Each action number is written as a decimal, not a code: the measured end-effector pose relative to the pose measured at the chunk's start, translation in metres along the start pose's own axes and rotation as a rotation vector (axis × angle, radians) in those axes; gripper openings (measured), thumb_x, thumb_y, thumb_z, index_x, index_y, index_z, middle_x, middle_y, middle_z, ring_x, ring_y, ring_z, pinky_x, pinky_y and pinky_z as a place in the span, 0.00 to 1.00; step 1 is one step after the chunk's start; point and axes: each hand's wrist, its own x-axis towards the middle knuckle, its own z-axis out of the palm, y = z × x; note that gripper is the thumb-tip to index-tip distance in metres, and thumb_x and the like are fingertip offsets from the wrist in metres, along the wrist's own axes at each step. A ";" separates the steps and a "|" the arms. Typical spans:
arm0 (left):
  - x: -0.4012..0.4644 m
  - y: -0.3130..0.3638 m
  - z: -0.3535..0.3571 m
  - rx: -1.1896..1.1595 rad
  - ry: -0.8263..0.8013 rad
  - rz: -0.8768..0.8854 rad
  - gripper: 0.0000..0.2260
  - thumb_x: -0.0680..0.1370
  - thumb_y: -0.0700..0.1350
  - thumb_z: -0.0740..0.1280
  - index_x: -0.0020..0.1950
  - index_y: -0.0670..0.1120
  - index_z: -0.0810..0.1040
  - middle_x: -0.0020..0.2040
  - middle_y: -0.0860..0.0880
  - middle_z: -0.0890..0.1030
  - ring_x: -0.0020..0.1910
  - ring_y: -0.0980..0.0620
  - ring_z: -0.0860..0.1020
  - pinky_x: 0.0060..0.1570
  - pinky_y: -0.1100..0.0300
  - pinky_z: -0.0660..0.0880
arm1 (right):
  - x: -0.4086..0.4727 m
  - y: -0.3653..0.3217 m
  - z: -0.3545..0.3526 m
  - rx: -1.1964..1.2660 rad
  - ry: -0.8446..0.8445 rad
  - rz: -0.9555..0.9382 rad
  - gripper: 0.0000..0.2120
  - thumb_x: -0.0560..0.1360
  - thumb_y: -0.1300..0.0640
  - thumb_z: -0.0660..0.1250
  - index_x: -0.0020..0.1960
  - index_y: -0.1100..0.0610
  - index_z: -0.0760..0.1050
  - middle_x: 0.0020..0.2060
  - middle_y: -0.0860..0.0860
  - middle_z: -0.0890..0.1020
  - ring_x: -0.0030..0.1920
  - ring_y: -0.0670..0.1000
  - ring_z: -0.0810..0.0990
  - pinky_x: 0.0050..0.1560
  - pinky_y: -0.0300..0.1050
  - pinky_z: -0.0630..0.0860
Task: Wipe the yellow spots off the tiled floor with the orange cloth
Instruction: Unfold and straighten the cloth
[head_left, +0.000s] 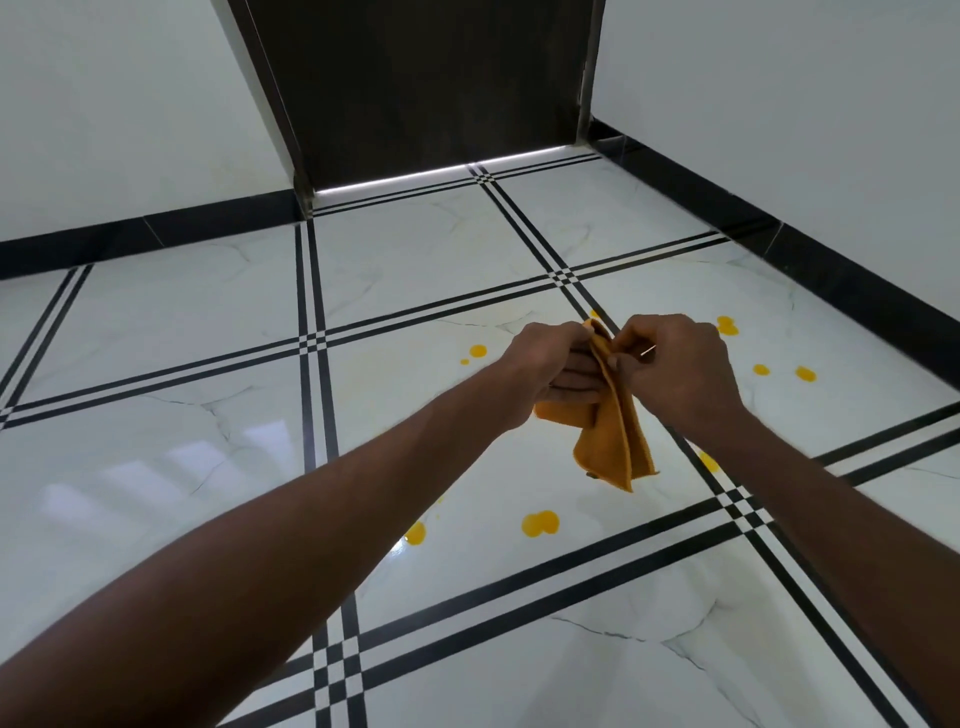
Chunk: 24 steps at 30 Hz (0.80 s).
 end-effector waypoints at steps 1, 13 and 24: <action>0.001 -0.001 0.000 0.007 0.010 0.010 0.14 0.82 0.46 0.63 0.56 0.36 0.82 0.48 0.39 0.86 0.46 0.41 0.86 0.51 0.46 0.83 | 0.002 0.003 -0.001 0.032 -0.001 0.016 0.02 0.76 0.57 0.75 0.48 0.54 0.84 0.40 0.51 0.86 0.42 0.54 0.85 0.45 0.45 0.78; 0.007 0.009 -0.032 0.150 0.098 0.168 0.11 0.74 0.42 0.74 0.52 0.36 0.83 0.45 0.42 0.84 0.43 0.49 0.84 0.40 0.60 0.81 | 0.017 0.012 -0.036 0.668 0.041 0.651 0.04 0.79 0.60 0.68 0.51 0.60 0.79 0.43 0.56 0.83 0.40 0.53 0.84 0.35 0.41 0.80; -0.013 0.046 -0.109 0.253 0.212 0.342 0.19 0.80 0.42 0.69 0.70 0.48 0.75 0.61 0.47 0.77 0.61 0.44 0.77 0.54 0.53 0.79 | 0.028 0.037 -0.090 0.658 0.198 0.676 0.12 0.81 0.64 0.67 0.61 0.58 0.84 0.59 0.58 0.84 0.57 0.58 0.83 0.64 0.56 0.81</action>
